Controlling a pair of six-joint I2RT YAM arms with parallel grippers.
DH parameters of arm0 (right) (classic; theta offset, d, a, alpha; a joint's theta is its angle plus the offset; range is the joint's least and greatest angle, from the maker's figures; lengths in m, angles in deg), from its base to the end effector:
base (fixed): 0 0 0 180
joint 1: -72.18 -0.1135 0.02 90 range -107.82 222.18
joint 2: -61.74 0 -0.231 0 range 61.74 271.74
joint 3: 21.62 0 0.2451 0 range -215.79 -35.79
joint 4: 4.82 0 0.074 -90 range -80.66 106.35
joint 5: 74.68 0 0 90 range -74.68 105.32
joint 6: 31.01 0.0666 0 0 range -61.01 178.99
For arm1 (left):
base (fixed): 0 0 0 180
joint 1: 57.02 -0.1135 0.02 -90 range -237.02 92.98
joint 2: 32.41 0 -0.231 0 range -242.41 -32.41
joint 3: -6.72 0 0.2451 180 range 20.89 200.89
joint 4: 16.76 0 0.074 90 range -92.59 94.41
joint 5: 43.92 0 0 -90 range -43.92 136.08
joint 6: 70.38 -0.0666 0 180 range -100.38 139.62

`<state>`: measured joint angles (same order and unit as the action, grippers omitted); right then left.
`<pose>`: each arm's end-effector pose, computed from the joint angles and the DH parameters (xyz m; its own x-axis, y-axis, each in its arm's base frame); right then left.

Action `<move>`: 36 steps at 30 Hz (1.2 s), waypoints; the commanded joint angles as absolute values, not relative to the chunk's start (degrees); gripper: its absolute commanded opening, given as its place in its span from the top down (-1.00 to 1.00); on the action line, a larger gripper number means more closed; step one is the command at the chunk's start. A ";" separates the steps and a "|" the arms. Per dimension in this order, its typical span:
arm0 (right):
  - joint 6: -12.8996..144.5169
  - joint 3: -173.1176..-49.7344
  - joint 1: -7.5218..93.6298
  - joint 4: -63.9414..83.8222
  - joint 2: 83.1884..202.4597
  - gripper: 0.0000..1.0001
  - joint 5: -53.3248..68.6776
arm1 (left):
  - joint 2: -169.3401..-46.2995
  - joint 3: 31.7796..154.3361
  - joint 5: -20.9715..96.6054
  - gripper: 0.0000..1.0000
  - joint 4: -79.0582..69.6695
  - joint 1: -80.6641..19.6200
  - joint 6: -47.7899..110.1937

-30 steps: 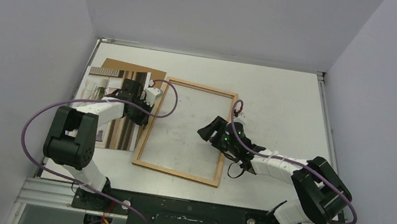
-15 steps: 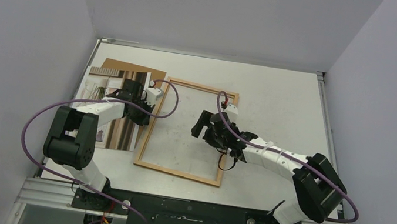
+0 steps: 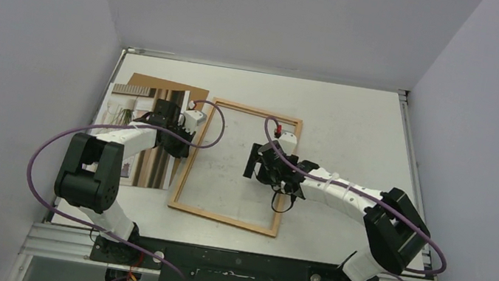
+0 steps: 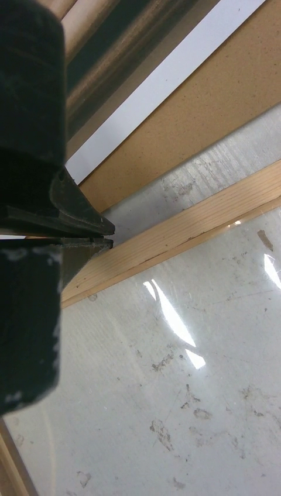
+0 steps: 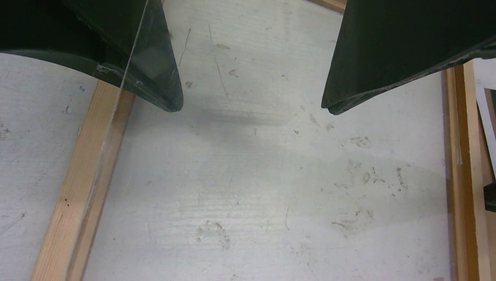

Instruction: Put the photo into the frame

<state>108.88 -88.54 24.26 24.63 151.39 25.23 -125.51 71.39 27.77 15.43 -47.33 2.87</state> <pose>0.2298 0.2374 0.1395 -0.8462 0.1871 -0.4990 -0.0206 0.9242 0.3814 0.3073 -0.0737 0.1079 -0.7327 0.4027 -0.5487 0.5460 0.8290 -0.1207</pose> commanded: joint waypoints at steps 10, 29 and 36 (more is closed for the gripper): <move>105.03 -94.48 22.89 28.18 153.14 -0.80 25.82 | -122.92 72.74 23.29 1.00 14.73 -46.82 3.66; 100.38 -100.02 22.44 36.50 154.91 -0.80 25.69 | -122.62 72.17 21.53 1.00 14.07 -47.70 3.89; 99.21 -102.01 22.43 39.45 155.50 -0.80 26.34 | -122.11 72.04 20.82 1.00 13.96 -47.89 4.06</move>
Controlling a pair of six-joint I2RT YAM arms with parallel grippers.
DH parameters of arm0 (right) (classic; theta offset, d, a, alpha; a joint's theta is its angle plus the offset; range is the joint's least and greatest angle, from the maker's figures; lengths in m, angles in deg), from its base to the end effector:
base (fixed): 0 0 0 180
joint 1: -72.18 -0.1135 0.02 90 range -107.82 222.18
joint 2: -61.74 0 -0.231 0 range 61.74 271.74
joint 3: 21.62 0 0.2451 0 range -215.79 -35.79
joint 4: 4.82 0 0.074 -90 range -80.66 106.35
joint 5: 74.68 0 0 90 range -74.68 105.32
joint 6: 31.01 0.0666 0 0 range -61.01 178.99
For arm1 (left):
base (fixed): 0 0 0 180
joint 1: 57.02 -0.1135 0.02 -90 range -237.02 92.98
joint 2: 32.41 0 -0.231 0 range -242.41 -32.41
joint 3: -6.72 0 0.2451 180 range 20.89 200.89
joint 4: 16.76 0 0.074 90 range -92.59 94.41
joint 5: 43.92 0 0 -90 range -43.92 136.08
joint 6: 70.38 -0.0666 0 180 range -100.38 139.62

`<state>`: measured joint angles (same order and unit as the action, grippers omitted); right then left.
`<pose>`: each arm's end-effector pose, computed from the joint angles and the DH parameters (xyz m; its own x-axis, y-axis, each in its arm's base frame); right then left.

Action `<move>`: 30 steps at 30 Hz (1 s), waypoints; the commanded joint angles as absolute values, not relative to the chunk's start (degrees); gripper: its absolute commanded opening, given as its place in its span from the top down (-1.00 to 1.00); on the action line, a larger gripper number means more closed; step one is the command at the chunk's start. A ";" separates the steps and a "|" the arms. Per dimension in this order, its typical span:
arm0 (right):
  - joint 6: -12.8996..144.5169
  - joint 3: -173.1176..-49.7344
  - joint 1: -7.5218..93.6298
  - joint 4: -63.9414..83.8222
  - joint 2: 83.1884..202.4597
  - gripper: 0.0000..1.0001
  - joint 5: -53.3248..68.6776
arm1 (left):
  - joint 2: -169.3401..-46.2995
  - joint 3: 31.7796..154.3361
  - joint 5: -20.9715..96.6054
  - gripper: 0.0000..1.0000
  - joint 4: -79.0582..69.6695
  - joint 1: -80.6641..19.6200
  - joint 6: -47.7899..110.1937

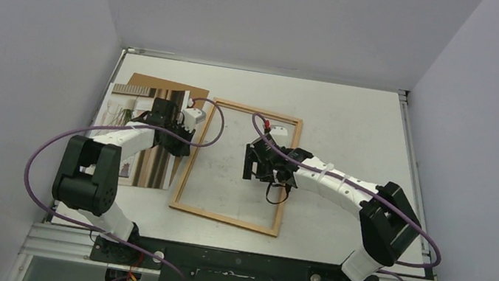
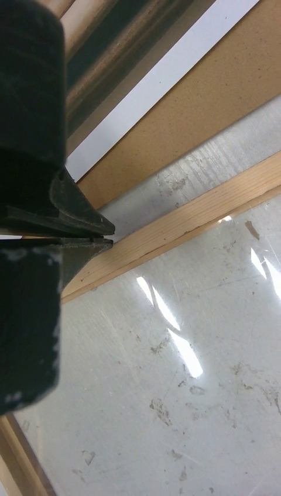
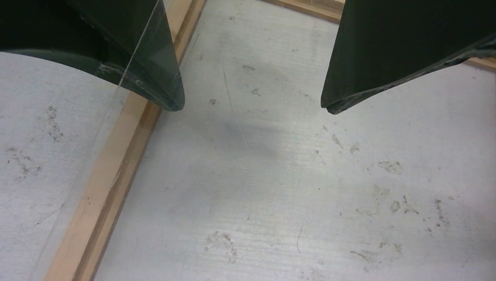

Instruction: Put the photo into the frame

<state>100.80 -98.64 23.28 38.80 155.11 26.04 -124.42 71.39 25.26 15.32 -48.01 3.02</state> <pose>0.2319 0.2470 0.1544 -0.8770 -0.0089 -0.4804 -0.1268 0.9687 0.2136 0.3075 -0.0727 0.1145 -0.7220 0.3849 -0.5750 0.5543 0.8190 -0.1479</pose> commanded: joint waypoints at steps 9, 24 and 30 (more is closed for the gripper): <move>98.48 -103.08 22.52 41.24 156.83 -0.79 26.63 | -121.74 71.82 20.14 1.00 13.57 -48.28 4.44; 98.19 -100.72 22.99 39.00 157.30 -0.80 25.60 | -118.19 73.49 18.21 1.00 17.79 -49.27 4.15; 98.02 -100.05 23.40 38.66 156.75 -0.80 25.21 | -116.12 74.70 16.91 1.00 20.03 -47.50 4.47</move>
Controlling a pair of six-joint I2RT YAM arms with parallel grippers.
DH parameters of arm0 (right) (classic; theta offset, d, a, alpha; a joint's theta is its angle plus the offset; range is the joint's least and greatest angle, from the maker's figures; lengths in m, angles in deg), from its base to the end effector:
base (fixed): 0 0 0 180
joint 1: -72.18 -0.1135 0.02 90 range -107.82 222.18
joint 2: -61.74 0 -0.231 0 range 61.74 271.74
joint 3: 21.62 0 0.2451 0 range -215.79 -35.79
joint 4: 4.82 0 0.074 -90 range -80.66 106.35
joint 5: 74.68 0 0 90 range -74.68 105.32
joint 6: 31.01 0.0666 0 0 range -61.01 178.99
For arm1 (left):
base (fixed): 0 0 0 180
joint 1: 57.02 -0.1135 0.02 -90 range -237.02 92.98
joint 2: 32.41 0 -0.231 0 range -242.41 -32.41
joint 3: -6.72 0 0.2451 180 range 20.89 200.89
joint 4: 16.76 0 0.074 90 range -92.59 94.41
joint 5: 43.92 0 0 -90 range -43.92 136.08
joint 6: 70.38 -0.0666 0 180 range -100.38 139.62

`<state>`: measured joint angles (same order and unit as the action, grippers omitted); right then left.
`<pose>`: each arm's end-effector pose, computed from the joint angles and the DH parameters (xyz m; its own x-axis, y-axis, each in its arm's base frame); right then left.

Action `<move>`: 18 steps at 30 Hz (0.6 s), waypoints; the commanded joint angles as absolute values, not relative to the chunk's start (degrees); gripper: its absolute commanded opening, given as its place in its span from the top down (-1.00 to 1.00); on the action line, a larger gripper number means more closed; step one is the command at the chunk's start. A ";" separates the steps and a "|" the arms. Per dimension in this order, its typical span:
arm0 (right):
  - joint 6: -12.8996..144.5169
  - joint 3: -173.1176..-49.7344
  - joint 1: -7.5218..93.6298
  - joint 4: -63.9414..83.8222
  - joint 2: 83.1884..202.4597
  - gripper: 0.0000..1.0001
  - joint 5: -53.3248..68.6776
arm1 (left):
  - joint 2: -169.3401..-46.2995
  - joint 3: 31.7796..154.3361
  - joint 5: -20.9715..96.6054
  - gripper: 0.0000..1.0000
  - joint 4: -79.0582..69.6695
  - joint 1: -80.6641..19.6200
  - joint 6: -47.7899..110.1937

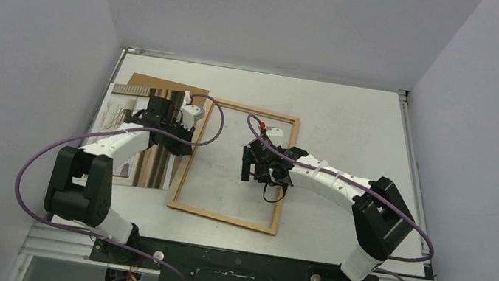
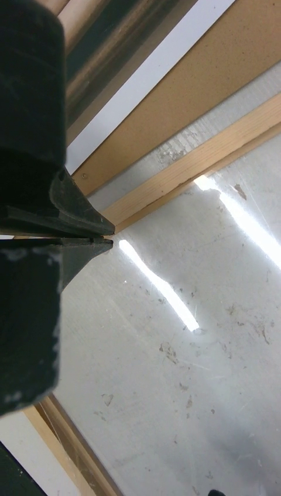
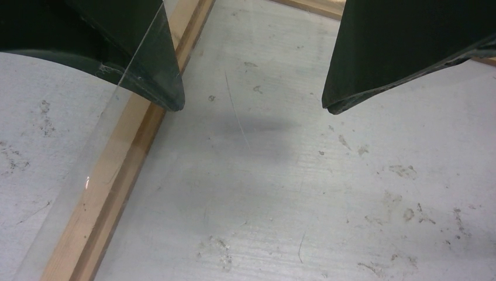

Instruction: Put the photo into the frame

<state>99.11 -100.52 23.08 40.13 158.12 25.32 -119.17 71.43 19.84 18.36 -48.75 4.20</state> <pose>0.2340 0.2525 0.1457 -0.8896 -0.0577 -0.4531 -0.1550 0.9713 0.1805 0.2992 -0.0732 0.1397 -0.7042 0.3434 -0.6214 0.5741 0.7903 -0.2140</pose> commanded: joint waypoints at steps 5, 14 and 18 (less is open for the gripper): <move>97.67 -99.85 23.57 38.61 156.24 -0.80 24.83 | -115.76 74.19 17.95 1.00 20.78 -44.74 3.86; 97.75 -99.24 23.84 37.27 155.39 -0.80 23.78 | -118.36 72.27 20.90 1.00 18.32 -41.20 4.31; 97.53 -99.25 23.97 37.21 154.94 -0.80 23.50 | -119.83 71.46 22.18 1.00 17.10 -41.20 3.70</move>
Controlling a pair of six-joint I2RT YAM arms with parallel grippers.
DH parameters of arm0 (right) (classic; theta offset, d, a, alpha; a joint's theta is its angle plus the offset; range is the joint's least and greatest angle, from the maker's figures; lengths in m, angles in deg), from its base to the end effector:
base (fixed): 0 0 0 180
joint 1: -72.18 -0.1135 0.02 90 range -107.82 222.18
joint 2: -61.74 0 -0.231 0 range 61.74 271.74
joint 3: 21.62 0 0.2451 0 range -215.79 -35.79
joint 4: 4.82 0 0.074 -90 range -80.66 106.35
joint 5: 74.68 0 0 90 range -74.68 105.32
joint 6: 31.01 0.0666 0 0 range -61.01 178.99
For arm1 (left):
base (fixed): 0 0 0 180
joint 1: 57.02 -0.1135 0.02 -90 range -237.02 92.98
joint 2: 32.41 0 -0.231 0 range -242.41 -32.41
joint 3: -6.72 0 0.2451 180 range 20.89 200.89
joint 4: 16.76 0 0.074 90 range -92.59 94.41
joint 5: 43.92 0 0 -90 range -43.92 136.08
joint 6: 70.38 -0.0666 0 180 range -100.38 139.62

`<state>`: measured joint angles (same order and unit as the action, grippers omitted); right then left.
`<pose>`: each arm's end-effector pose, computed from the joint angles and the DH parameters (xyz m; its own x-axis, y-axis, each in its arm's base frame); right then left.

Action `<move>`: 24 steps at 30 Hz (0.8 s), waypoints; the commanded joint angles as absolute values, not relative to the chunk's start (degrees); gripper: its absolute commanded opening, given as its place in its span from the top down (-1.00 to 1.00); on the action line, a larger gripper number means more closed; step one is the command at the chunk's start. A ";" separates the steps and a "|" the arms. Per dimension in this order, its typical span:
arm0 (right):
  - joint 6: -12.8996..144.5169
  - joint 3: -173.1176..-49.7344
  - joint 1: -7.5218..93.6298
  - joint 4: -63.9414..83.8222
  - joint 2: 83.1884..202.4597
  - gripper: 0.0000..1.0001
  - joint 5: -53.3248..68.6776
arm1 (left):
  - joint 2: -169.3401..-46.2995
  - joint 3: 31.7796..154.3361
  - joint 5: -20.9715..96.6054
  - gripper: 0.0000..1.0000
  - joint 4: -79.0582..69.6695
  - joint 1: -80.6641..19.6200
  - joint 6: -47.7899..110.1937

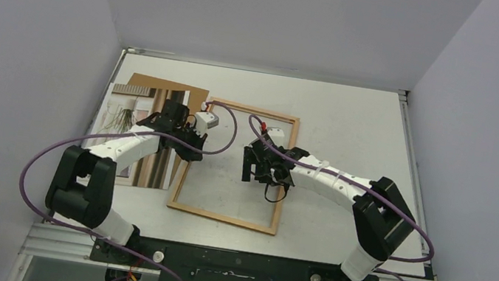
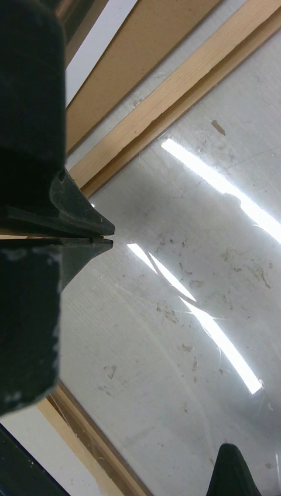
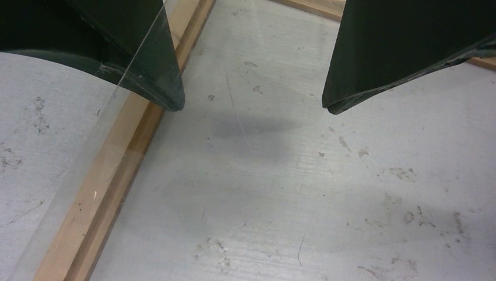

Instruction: Put the photo into the frame

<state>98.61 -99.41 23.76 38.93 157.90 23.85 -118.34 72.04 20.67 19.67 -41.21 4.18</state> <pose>0.2349 0.2499 0.1423 -0.8943 -0.0577 -0.4438 -0.1603 0.9672 0.1972 0.2866 -0.1109 0.1451 -0.6529 0.4348 -0.6203 0.6687 0.7156 -0.2022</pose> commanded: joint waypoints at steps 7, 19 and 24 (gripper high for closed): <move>97.40 -98.55 24.10 36.70 154.40 -0.79 22.82 | -121.39 70.73 25.82 1.00 16.06 -41.15 3.36; 96.19 -98.06 25.39 38.44 152.36 -0.79 22.18 | -122.32 71.09 30.04 1.00 15.66 -41.20 3.07; 95.87 -97.93 25.59 38.57 152.34 -0.79 21.15 | -122.24 70.99 30.11 1.00 15.75 -41.20 3.03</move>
<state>97.12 -98.55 25.02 38.43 154.65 21.34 -121.97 70.41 29.61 17.70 -41.21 3.92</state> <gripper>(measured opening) 0.900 0.006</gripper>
